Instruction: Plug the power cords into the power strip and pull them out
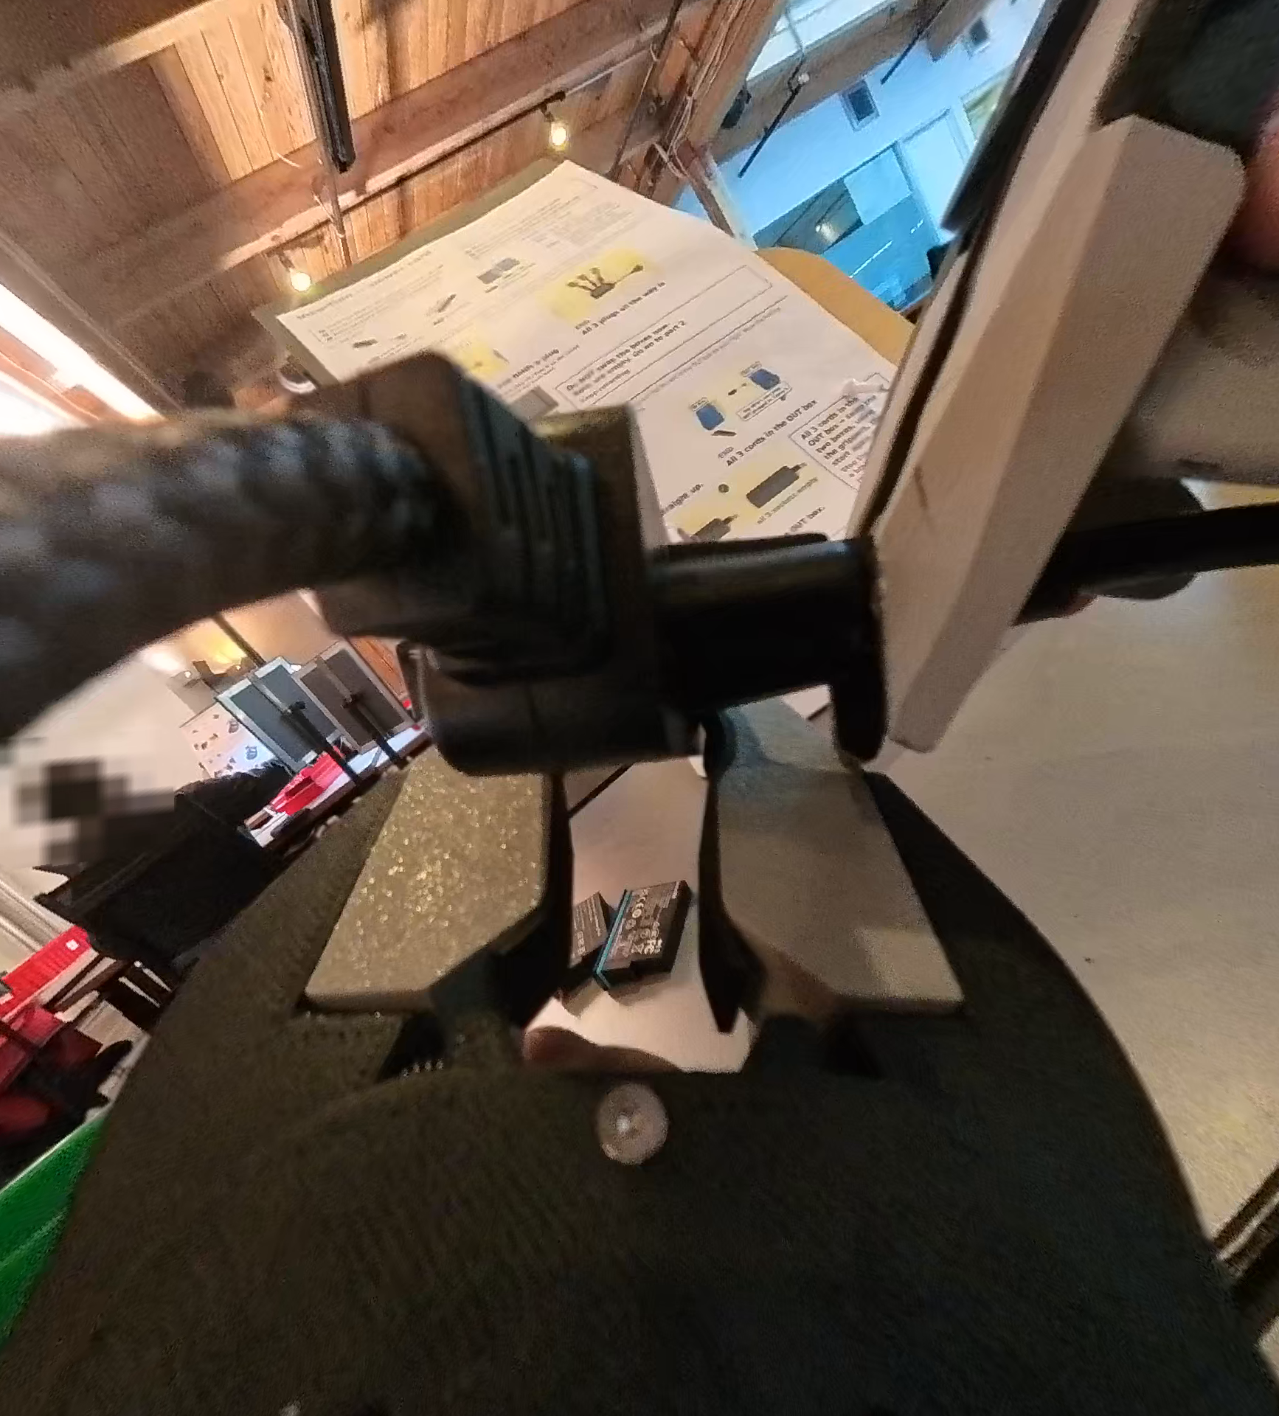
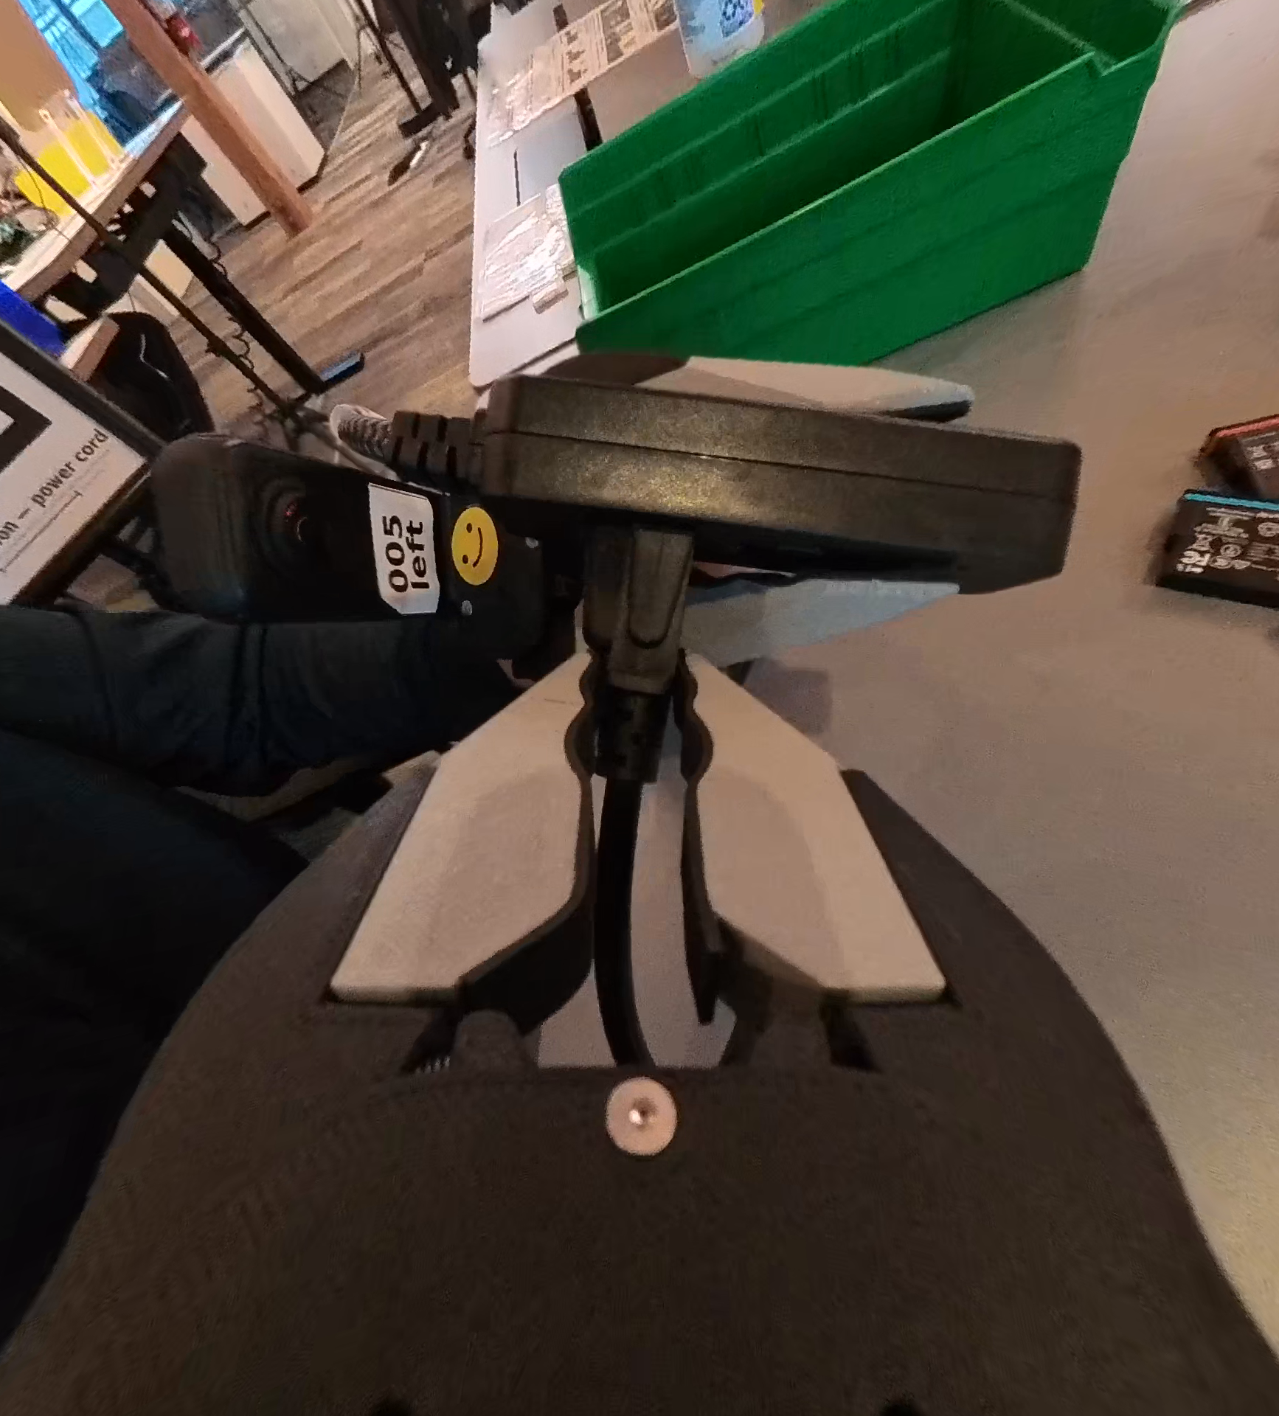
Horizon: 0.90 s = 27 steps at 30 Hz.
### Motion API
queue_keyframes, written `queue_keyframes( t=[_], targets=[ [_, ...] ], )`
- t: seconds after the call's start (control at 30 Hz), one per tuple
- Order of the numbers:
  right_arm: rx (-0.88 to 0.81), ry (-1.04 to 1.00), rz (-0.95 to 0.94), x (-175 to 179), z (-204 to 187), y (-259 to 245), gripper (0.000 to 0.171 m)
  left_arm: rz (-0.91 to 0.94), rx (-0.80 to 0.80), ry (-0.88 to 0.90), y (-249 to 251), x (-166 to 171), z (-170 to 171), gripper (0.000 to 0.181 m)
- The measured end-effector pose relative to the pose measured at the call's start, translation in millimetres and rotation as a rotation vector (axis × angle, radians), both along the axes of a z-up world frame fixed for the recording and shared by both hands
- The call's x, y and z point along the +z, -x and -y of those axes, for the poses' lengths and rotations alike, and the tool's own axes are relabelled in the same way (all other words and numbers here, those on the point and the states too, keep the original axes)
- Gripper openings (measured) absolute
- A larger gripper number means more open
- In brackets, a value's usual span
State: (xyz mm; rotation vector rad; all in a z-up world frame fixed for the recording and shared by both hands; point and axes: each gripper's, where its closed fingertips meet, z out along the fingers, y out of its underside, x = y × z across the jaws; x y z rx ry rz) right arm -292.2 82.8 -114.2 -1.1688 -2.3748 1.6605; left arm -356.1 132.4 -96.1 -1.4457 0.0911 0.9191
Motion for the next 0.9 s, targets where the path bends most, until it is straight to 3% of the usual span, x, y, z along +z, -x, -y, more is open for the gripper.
queue_keyframes(
  t=[0.13,0.3,0.57,0.9],
  targets=[
    [0.038,0.070,0.051,6,9,3,0.016,0.022,0.069,-0.008,9,2,4,0.039],
    [0.058,0.055,0.067,4,6,7,0.014,0.044,0.101,0.002,17,2,9,0.029],
    [0.173,-0.277,0.188,-25,-10,-10,0.015,0.061,-0.037,0.120,1,-19,-11,0.026],
    [0.291,-0.358,0.315,-45,-10,-29,0.015,0.053,-0.141,0.172,-16,-32,-21,0.023]
  ],
)
